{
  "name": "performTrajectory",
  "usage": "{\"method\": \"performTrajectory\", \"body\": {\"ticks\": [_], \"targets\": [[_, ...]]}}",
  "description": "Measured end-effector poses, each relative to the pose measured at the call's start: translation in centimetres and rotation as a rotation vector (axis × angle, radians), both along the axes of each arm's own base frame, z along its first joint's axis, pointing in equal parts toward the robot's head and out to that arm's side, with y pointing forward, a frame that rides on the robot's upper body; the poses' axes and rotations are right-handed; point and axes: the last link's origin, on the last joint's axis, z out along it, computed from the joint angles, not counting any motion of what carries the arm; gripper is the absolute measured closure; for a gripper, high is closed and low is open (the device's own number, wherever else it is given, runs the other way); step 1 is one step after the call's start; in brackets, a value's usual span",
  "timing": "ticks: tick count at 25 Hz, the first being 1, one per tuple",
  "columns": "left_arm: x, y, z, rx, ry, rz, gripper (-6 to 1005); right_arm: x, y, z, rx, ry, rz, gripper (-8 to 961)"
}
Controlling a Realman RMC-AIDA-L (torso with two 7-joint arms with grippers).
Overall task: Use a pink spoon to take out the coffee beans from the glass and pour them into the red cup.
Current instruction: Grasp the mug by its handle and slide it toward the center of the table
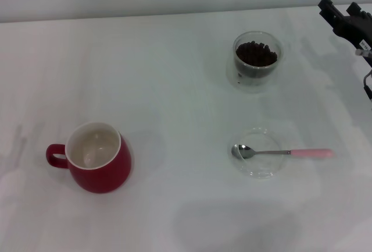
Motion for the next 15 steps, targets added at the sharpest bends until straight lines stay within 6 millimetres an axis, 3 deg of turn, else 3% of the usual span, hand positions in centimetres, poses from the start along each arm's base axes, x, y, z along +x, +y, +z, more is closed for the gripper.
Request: {"method": "performTrajectory", "body": {"ticks": [8, 15], "targets": [[-0.17, -0.26, 0.04, 0.000, 0.001, 0.006, 195, -0.70, -0.63, 0.41, 0.054, -0.201, 0.091, 107], [-0.94, -0.86, 0.34, -0.010, 0.012, 0.026, 195, -0.25, -0.81, 0.68, 0.070, -0.204, 0.068, 111]]}}
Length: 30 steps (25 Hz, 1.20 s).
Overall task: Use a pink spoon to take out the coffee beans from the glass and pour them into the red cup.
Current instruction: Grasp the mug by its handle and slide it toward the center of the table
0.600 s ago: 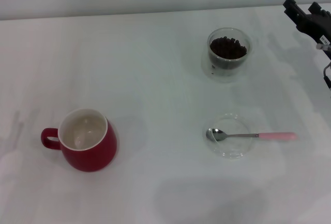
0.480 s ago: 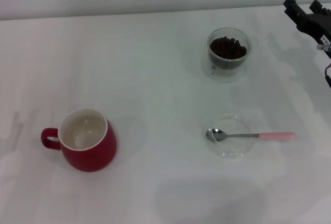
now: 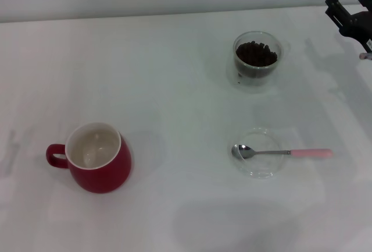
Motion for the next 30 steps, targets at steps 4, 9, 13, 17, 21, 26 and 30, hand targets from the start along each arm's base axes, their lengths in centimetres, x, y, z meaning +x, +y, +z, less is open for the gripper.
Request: {"method": "performTrajectory", "body": {"ticks": [4, 9, 13, 17, 21, 26, 30], "targets": [[-0.4, -0.7, 0.1, -0.023, 0.008, 0.001, 195, 0.3, -0.1, 0.1, 0.005, 0.006, -0.016, 112], [-0.7, -2.0, 0.4, -0.033, 0.038, -0.021, 194, 0.5, -0.1, 0.4, 0.013, 0.010, -0.026, 111], [-0.9, -2.9, 0.5, -0.029, 0.043, -0.019, 194, 0.6, 0.2, 0.7, 0.031, 0.016, -0.040, 111], [-1.1, -3.4, 0.5, -0.021, 0.040, -0.005, 194, 0.9, 0.4, 1.0, 0.047, 0.025, -0.061, 111], [-0.8, -3.1, 0.1, -0.048, 0.044, -0.024, 194, 0.9, 0.4, 1.1, 0.051, 0.024, -0.066, 111], [0.0, -2.2, -1.4, -0.206, 0.123, -0.118, 194, 0.9, 0.8, 1.3, 0.054, 0.018, -0.073, 112], [-0.1, -2.9, -2.2, -0.314, 0.180, -0.167, 194, 1.0, 1.0, 1.5, 0.062, 0.020, -0.087, 112]]}}
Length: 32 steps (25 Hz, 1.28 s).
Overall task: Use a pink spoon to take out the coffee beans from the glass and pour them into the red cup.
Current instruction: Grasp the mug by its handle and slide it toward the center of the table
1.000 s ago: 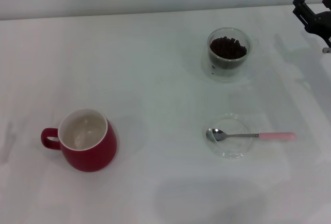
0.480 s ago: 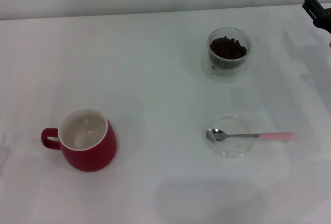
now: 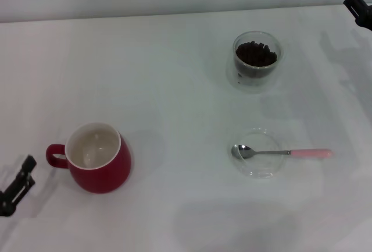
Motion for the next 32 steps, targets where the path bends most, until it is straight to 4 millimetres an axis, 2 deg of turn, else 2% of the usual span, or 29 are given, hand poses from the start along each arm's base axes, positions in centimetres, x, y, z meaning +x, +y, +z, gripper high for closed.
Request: {"method": "performTrajectory", "body": {"ticks": [5, 8, 18, 32], "targets": [[-0.8, -1.7, 0.3, -0.013, 0.019, 0.021, 195, 0.2, 0.3, 0.4, 0.012, -0.004, -0.017, 112], [-1.0, -1.9, 0.3, -0.014, 0.024, 0.028, 195, 0.2, 0.5, 0.8, 0.035, -0.025, -0.029, 111], [-0.2, 1.4, -1.0, -0.090, 0.067, 0.000, 197, -0.4, 1.5, 0.7, 0.029, -0.041, -0.026, 112], [-0.6, 3.5, -2.3, -0.153, 0.116, 0.057, 211, -1.2, 2.3, 0.8, 0.030, -0.043, -0.005, 111]]}}
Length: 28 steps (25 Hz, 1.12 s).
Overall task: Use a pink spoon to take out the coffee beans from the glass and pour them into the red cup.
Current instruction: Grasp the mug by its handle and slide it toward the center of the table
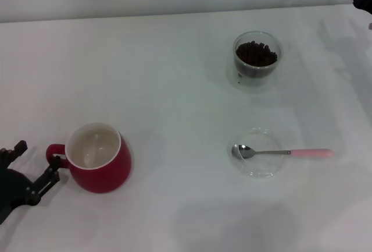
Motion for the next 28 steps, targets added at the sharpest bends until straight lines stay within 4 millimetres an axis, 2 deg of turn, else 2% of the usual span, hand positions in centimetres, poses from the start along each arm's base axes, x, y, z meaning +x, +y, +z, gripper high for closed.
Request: {"method": "performTrajectory", "body": {"ticks": [8, 12, 25, 28], "targets": [[0.3, 0.4, -0.3, -0.012, 0.010, -0.020, 226, -0.2, 0.1, -0.1, -0.002, 0.000, 0.004, 111], [0.6, 0.5, -0.5, -0.012, 0.006, -0.029, 374, -0.2, 0.1, -0.2, -0.006, 0.001, 0.000, 111], [1.6, 1.0, -1.5, 0.013, 0.062, -0.081, 593, -0.3, 0.1, -0.6, -0.019, 0.004, 0.000, 112], [1.7, 1.1, -1.6, 0.011, 0.065, -0.083, 773, -0.3, 0.1, -0.6, -0.019, 0.006, 0.000, 112]]}}
